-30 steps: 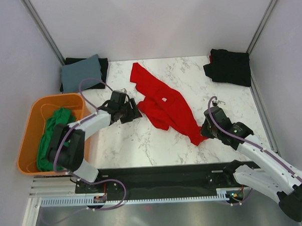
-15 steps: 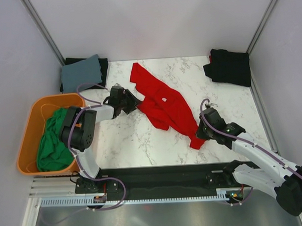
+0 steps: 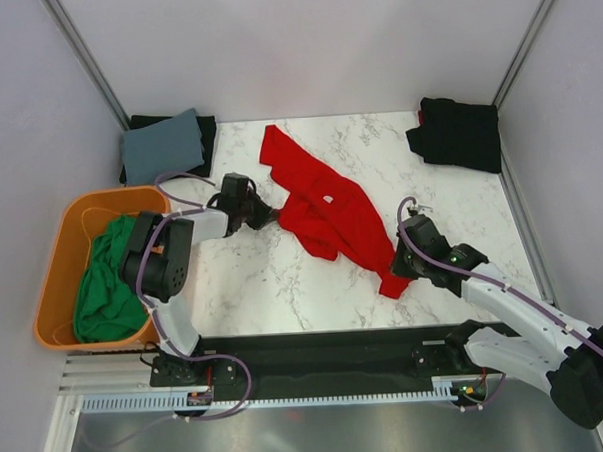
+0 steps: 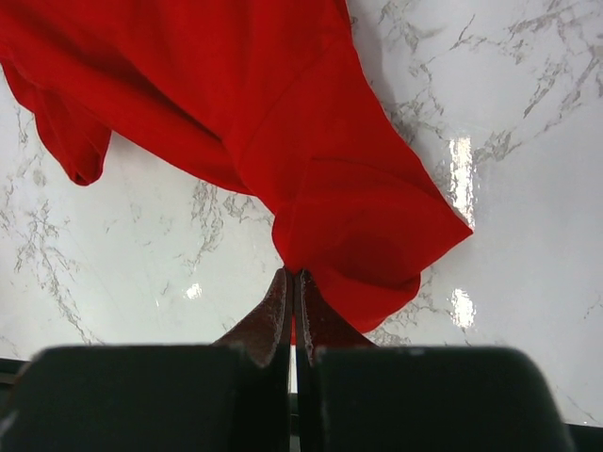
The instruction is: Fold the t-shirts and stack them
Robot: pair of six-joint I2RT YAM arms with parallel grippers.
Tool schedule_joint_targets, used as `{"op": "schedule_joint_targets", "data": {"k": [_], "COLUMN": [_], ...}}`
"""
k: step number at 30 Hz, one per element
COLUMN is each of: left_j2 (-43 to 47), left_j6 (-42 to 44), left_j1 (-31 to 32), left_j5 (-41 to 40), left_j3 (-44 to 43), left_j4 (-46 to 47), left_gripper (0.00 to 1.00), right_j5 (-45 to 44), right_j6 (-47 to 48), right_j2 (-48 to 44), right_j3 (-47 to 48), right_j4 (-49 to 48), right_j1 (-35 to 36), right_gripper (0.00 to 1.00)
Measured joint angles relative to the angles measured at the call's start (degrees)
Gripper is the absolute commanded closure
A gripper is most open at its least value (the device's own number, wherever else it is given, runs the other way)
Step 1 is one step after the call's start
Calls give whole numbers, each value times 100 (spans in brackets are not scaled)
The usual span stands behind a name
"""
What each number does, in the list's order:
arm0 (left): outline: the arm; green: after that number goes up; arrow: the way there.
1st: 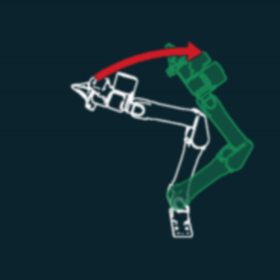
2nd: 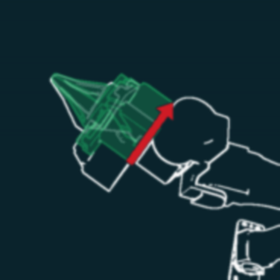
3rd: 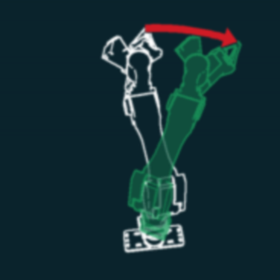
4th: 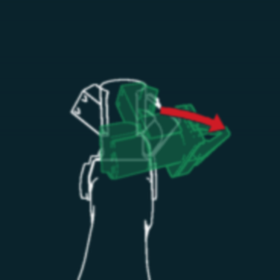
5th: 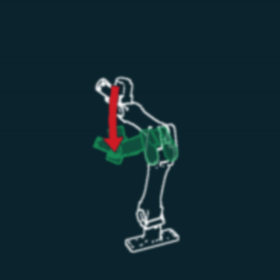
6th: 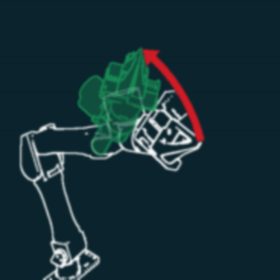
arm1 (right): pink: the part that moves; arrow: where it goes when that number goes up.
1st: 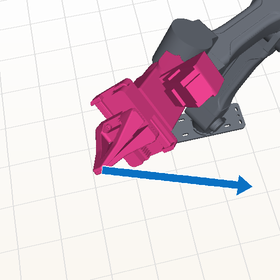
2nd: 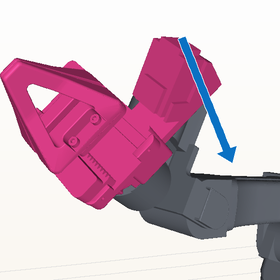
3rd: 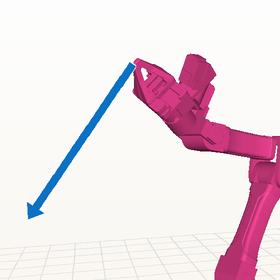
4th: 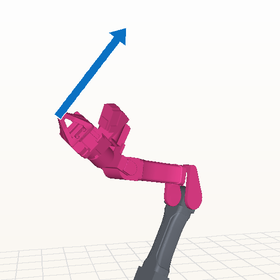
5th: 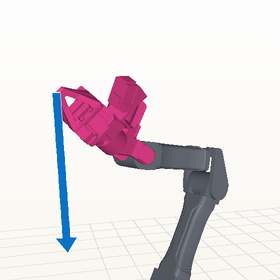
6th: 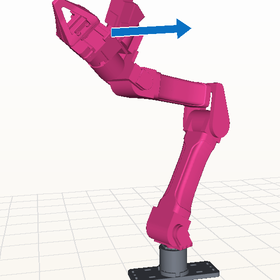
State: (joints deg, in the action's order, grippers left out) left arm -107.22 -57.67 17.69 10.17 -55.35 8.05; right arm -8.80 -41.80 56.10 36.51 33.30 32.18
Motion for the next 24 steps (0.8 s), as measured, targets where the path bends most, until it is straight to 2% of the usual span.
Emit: {"op": "schedule_joint_targets", "data": {"k": [3,4,9,16,21,24], "left_j2": [450,879,2406,3891,4382,4498], "left_j6": [7,22,275,769,1108,1307], "left_j1": [0,0,7,7,4,4], "left_j5": [-122,-205,-431,-743,-975,-1049], "left_j3": [17,13,-577,-2437,-3993,-4876], "left_j4": [-551,-935,-2280,-3864,-4750,-5108], "left_gripper": [98,98,98,98,98,98], "right_j5": [-33,-57,-470,-1547,-2328,-2551], "right_j6": [0,2,109,450,758,1097], "right_j2": [-98,-131,-184,83,479,455], "right_j3": [52,111,1172,4111,6669,7716], "right_j4": [146,232,850,1705,2170,2111], "right_j1": [0,0,0,-63,-92,-92], "right_gripper": [100,100,100,100,100,100]}}
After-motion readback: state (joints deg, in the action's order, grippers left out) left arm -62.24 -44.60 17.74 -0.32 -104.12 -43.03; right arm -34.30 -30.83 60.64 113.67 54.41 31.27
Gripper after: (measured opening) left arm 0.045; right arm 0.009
